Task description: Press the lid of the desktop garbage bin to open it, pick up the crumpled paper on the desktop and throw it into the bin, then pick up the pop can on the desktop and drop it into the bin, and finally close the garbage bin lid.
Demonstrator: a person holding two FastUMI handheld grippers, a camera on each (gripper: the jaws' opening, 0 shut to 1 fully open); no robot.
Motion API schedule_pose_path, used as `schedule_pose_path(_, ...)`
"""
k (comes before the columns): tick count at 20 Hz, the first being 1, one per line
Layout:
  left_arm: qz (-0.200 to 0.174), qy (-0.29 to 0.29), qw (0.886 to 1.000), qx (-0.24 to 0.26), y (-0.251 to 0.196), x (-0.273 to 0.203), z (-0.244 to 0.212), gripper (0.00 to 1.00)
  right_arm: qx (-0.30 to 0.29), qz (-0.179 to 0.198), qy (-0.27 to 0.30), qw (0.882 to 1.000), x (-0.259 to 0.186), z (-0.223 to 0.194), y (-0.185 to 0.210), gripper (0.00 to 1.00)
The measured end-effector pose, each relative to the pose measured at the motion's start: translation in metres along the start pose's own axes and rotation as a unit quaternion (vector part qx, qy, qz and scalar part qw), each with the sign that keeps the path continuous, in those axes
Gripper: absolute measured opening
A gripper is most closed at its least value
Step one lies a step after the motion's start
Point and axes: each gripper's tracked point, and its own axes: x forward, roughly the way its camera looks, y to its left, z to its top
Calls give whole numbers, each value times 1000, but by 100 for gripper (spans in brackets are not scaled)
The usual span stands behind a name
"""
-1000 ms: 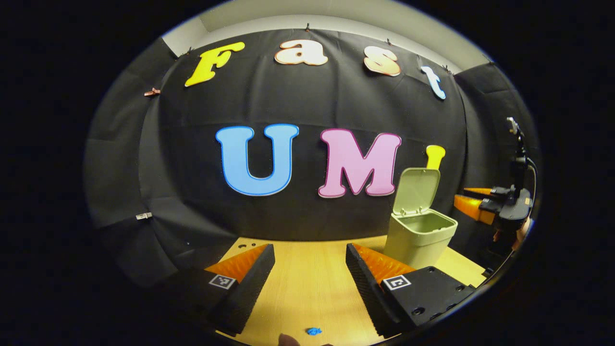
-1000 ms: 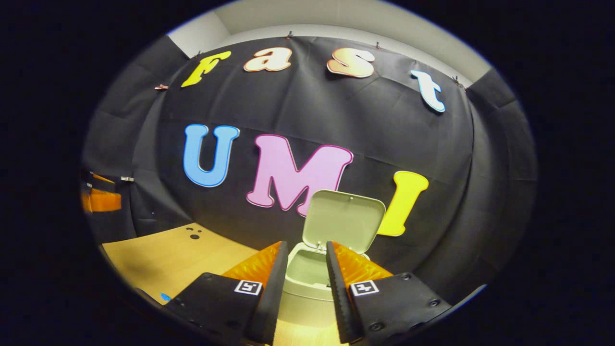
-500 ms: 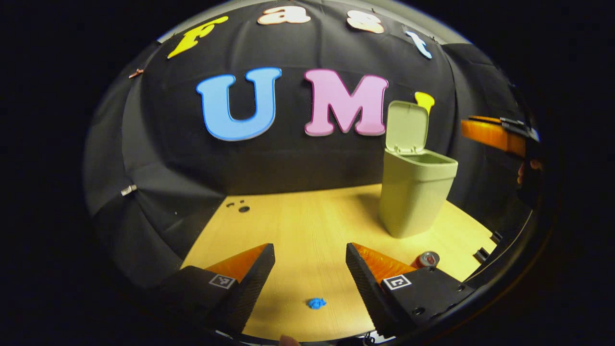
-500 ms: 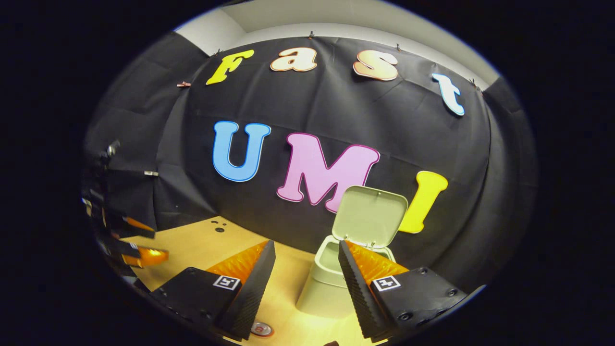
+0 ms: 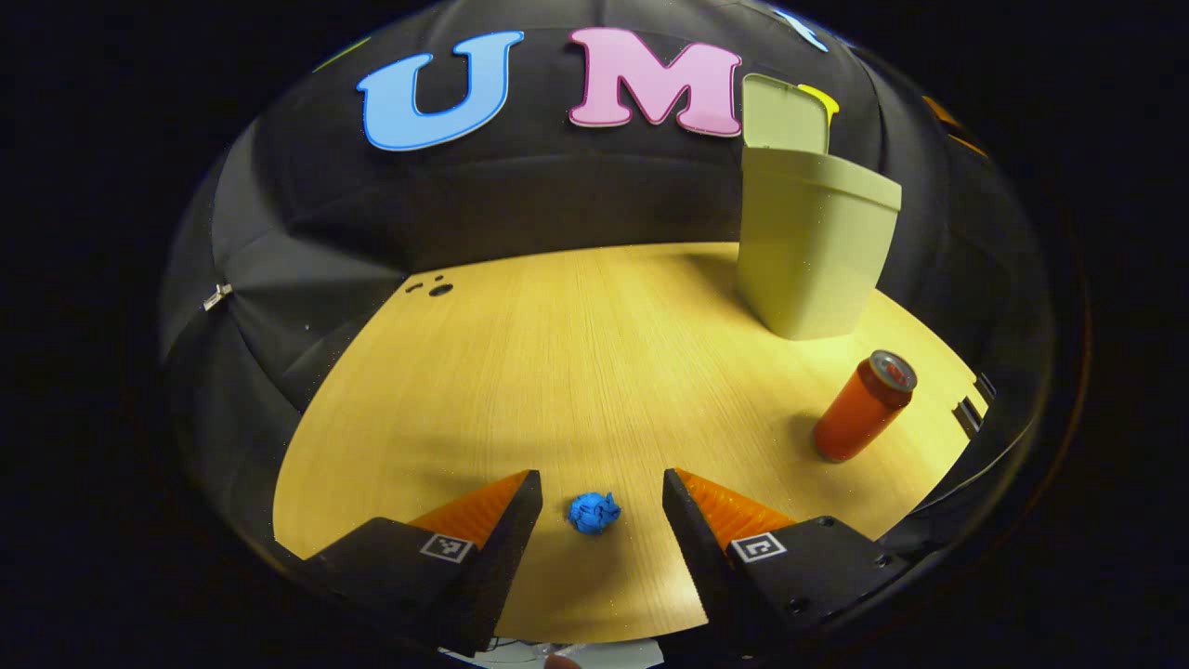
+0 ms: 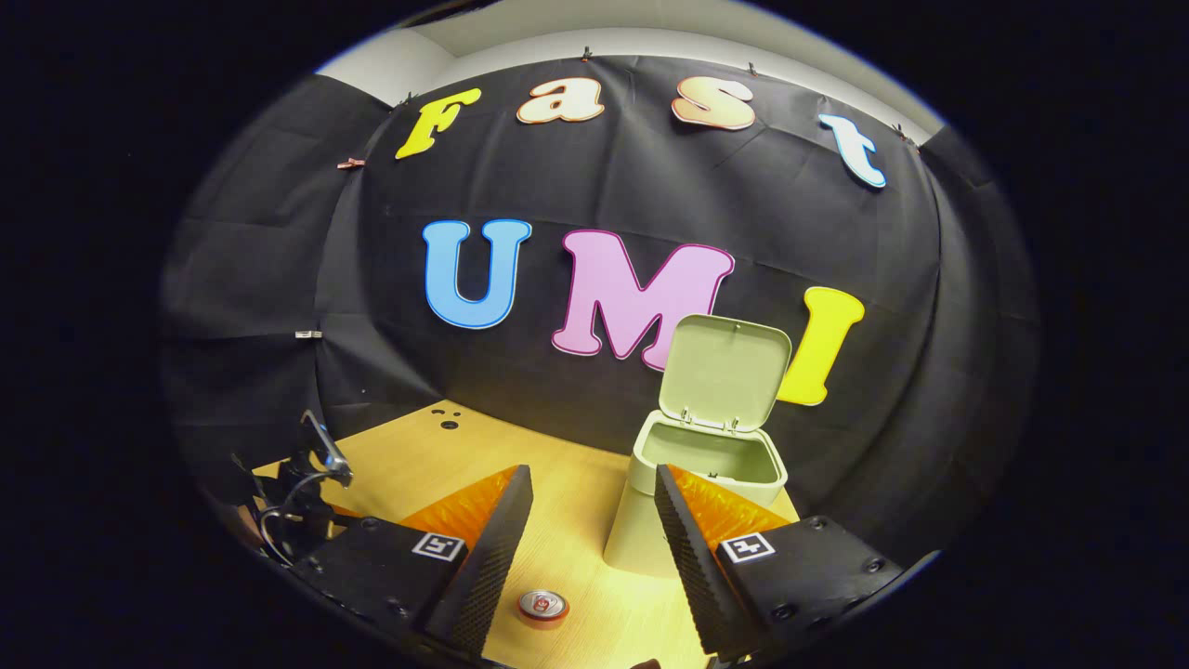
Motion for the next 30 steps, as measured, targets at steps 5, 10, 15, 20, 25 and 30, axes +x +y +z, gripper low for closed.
schedule_pose_path(5,8,25,1000,-6,3,20,-21,81,-4,-9,13,1000,-14,-6,-3,84)
schedule_pose_path(10,3,48,999,-4,5,38,-37,70,-2,-17,22,1000,-20,-10,-6,84)
schedule_pose_path(15,-1,72,997,1,3,48,-51,51,0,-24,27,999,-22,-14,-10,84)
schedule_pose_path(20,-10,54,998,16,5,46,-35,36,11,-26,35,999,-17,-21,-15,84)
schedule_pose_path(25,-33,-19,999,-2,-8,17,42,39,27,-24,44,998,-9,-31,-17,84)
schedule_pose_path(30,-75,-119,990,-22,-31,-22,158,39,32,-23,49,998,-2,-40,-19,84)
